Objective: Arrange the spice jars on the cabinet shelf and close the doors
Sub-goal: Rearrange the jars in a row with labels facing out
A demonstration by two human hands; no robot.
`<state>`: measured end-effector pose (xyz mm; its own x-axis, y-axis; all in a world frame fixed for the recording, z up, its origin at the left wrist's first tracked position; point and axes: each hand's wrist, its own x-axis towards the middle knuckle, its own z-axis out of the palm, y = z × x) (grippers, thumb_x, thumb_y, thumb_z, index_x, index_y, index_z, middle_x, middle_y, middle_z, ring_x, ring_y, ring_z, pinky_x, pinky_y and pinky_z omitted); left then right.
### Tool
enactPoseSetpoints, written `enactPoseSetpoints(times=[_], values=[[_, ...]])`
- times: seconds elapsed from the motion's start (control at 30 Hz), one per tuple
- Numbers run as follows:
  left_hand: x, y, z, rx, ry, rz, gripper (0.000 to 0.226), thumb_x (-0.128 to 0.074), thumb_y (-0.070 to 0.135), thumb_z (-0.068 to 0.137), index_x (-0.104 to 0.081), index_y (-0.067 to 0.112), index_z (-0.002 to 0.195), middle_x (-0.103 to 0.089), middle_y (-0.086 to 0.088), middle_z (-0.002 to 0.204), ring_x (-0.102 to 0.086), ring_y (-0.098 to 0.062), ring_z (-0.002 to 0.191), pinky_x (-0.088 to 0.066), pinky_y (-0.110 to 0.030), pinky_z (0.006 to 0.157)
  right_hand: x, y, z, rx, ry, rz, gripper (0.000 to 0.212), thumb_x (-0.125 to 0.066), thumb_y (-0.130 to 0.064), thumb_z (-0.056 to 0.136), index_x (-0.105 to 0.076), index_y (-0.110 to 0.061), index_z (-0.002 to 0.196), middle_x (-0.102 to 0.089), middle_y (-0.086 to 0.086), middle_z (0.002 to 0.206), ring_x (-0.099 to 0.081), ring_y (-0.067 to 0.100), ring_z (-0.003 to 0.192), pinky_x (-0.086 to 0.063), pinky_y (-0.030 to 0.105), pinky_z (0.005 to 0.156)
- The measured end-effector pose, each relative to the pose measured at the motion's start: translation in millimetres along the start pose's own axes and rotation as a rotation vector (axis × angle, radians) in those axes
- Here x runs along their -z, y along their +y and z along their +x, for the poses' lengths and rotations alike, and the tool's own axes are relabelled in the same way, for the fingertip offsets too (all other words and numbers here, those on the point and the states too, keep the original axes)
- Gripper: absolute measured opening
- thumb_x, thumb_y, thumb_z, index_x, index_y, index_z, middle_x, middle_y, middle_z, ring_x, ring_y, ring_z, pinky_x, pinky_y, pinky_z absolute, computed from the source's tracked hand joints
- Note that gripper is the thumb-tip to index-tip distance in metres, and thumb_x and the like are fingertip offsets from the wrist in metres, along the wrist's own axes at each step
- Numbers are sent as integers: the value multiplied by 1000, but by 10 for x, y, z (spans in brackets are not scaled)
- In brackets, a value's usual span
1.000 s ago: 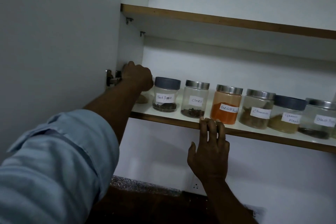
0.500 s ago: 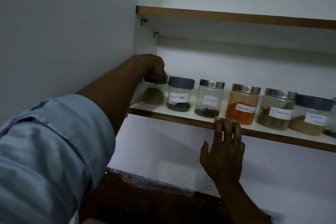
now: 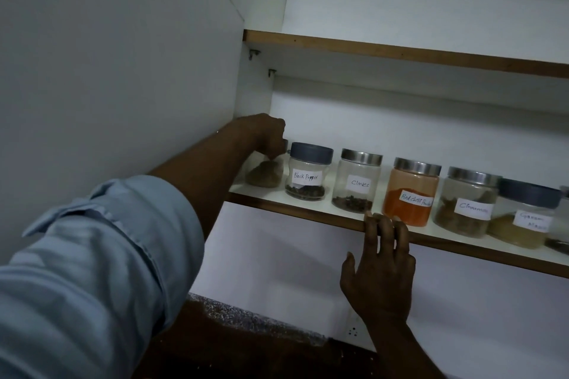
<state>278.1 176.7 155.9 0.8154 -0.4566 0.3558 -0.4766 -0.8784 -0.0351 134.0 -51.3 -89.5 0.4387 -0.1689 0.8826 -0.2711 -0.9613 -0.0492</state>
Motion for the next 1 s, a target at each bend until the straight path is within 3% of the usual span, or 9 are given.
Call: enactPoseSetpoints(times=[0.1,0.23,0.3,0.47,0.6,0.8,1.0], values=[[99,-10,-46,3,-62,64,44,-74,16,81,-64,10,123,-67,-11,118,-62,-26,100,-47,-33,72,-5,-20,-1,-5,-3,2,91,-70,-38,76,-32,-14,155,-35,11,157,-24,36,151,-48,50,86],[12,-24,-10,-5,14,52,58,-76,49,83,-60,13,126,-64,-8,120,-55,-22,94,-45,-35,76,-5,-25,-6,-9,5,4,92,-72,-37,75,-33,-13,155,-35,11,156,-26,37,150,-49,50,87],[-53,-43,-3,-14,106,101,60,-75,54,83,-59,13,124,-64,-9,118,-53,-22,91,-44,-36,73,-4,-20,-6,-5,9,1,92,-73,-36,75,-33,-13,155,-35,12,157,-25,37,150,-49,50,87],[4,-24,-45,-93,125,71,28,-63,28,95,-61,10,116,-65,-11,116,-54,-22,94,-45,-35,76,-27,-4,7,7,15,-1,94,-72,-37,75,-30,-15,156,-34,11,158,-25,37,151,-49,51,89],[111,-35,-117,-121,129,37,28,-62,31,93,-69,7,105,-69,-10,105,-63,-28,96,-55,-37,81,-41,-6,1,1,34,1,94,-71,-38,76,-29,-15,157,-33,11,158,-23,37,151,-48,51,89],[-26,-66,-56,-62,223,74,41,-76,50,81,-49,23,94,-53,-6,97,-51,-24,89,-48,-36,74,-50,-9,-14,0,33,10,97,-71,-37,75,-26,-15,158,-33,11,158,-24,37,151,-48,51,88],[89,-75,-60,-103,97,156,31,-77,21,85,-66,9,110,-67,-9,110,-61,-27,97,-52,-36,79,-22,-11,-3,12,35,5,95,-72,-36,76,-29,-14,158,-34,12,157,-25,38,150,-48,51,87]])
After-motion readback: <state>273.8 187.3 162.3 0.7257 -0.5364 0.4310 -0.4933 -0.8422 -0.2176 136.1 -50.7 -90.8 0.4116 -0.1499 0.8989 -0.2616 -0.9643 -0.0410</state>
